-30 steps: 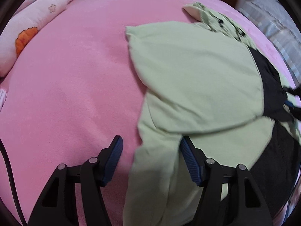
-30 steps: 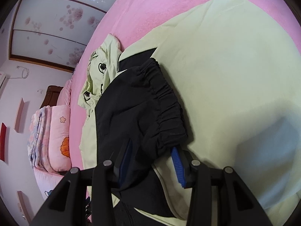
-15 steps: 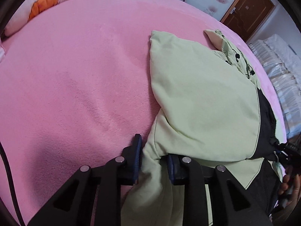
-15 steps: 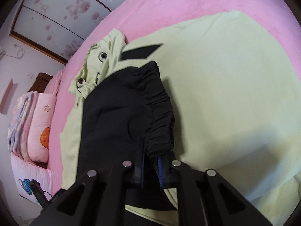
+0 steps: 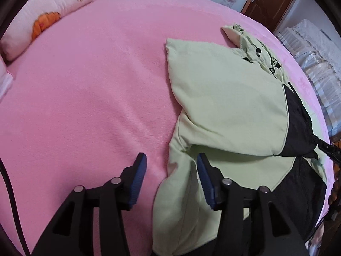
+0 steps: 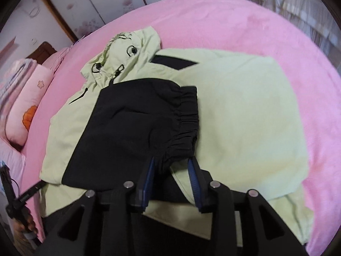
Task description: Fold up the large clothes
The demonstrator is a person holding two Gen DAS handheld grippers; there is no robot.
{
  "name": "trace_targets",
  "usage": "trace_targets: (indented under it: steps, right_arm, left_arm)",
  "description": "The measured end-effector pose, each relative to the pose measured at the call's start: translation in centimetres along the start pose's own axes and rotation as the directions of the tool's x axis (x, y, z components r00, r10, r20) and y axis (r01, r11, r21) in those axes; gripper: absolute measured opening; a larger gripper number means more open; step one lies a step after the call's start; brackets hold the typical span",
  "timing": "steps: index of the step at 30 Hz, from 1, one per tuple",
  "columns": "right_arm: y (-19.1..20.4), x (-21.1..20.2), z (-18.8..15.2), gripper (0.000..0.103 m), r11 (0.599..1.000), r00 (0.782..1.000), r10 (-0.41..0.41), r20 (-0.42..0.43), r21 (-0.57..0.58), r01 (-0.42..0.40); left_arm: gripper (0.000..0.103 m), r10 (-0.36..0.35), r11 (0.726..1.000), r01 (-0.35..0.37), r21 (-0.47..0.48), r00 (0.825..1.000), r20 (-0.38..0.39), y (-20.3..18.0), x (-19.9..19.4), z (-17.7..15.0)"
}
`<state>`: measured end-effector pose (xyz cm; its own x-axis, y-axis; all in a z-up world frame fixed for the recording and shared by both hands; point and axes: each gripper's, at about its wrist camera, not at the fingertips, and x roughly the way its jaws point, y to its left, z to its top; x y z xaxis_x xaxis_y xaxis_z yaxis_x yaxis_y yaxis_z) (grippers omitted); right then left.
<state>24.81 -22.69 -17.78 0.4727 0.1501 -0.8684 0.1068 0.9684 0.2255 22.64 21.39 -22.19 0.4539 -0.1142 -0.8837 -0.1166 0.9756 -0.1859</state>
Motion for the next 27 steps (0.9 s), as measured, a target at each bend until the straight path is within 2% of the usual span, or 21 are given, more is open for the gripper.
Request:
trace_targets:
  steps: [3, 5, 8, 11, 14, 16, 18, 20, 22, 23, 24, 25, 27]
  right_arm:
    - [1.1, -2.1, -0.5, 0.033, 0.994, 0.992, -0.096, 0.087, -0.052, 0.101]
    - [2.1, -3.0, -0.7, 0.033, 0.988, 0.982, -0.117, 0.147, -0.084, 0.13]
    - [4.0, -2.6, -0.4, 0.033, 0.992, 0.987, -0.02, 0.161, -0.12, 0.04]
    - [6.8, -0.7, -0.2, 0.033, 0.987, 0.991, 0.046, 0.129, -0.159, -0.025]
    - [9.6, 1.6, -0.3, 0.032, 0.976, 0.992, 0.083, 0.098, -0.211, -0.061]
    - [10.9, 3.3, -0.5, 0.031, 0.967, 0.991, 0.117, 0.059, -0.232, -0.1]
    - [11.5, 5.2, -0.6, 0.03, 0.961, 0.995, 0.09, 0.041, -0.267, -0.076]
    - [10.3, 6.8, -0.4, 0.029, 0.963, 1.0, -0.003, 0.02, -0.271, 0.008]
    - [7.7, 7.1, 0.0, 0.022, 0.968, 0.997, -0.07, 0.034, -0.239, 0.076]
    - [6.4, 6.8, 0.1, 0.014, 0.971, 0.995, -0.087, 0.046, -0.219, 0.095]
    - [4.8, 6.5, 0.3, 0.0, 0.976, 0.994, -0.1, 0.053, -0.19, 0.108]
    - [3.3, 6.2, 0.4, 0.0, 0.982, 0.994, -0.098, 0.046, -0.159, 0.104]
    - [1.2, 5.5, 0.4, 0.0, 0.995, 1.0, -0.019, 0.024, -0.1, 0.021]
  left_arm:
    - [0.049, 0.063, 0.998, -0.064, 0.011, 0.996, 0.067, -1.3, -2.4, 0.5]
    - [0.049, 0.086, 0.996, -0.089, 0.017, 0.99, 0.112, -2.6, -3.6, 1.0]
    - [0.049, 0.035, 0.999, -0.038, 0.018, 0.986, 0.161, -4.7, -3.9, 2.0]
    - [0.049, -0.03, 0.999, 0.022, 0.048, 0.986, 0.166, -8.2, -1.6, 3.2]
    - [0.049, 0.033, 0.998, -0.041, 0.049, 0.989, 0.147, -10.4, 1.7, 3.7]
    - [0.049, 0.091, 0.996, -0.091, -0.002, 0.991, 0.098, -9.8, 4.0, 3.7]
    - [0.049, 0.134, 0.99, -0.132, -0.047, 0.989, 0.061, -8.3, 5.6, 3.3]
    - [0.051, 0.117, 0.992, -0.113, -0.061, 0.991, 0.068, -7.1, 5.9, 3.0]
    - [0.051, 0.134, 0.991, -0.132, -0.031, 0.988, 0.078, -7.0, 5.9, 2.9]
    - [0.051, 0.151, 0.989, -0.15, -0.013, 0.985, 0.08, -6.9, 5.9, 2.8]
    - [0.051, 0.145, 0.989, -0.145, -0.006, 0.986, 0.079, -6.6, 6.0, 2.8]
    - [0.051, 0.137, 0.991, -0.137, -0.009, 0.987, 0.079, -6.4, 5.9, 2.8]
    - [0.051, 0.127, 0.992, -0.126, -0.015, 0.989, 0.074, -6.0, 5.8, 2.9]
